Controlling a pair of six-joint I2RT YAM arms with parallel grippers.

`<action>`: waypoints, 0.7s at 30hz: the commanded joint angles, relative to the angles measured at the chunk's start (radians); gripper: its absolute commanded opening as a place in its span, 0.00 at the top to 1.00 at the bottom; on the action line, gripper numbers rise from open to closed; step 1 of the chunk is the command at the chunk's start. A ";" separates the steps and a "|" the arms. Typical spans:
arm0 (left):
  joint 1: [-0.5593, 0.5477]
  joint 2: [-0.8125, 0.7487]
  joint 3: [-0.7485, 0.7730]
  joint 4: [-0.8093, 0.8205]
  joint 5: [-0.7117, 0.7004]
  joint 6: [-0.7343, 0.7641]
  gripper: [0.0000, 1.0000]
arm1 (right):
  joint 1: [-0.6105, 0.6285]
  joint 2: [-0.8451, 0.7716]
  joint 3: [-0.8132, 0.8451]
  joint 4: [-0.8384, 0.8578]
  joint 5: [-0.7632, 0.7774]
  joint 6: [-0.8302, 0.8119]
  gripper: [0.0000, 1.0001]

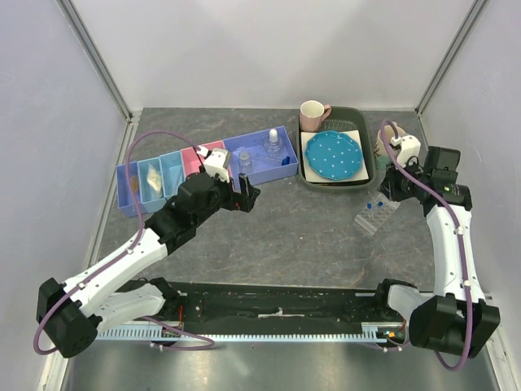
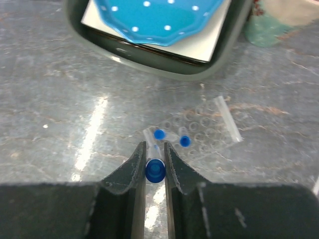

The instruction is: Organize the chemistry lab equipment

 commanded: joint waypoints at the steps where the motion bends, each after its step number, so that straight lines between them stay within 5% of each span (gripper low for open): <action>1: 0.007 -0.013 -0.035 0.064 -0.050 0.017 0.01 | -0.032 -0.028 -0.024 0.095 0.115 0.020 0.81; 21: 0.007 -0.036 -0.058 0.037 -0.018 -0.015 0.02 | -0.048 0.231 -0.079 0.290 0.153 0.109 0.80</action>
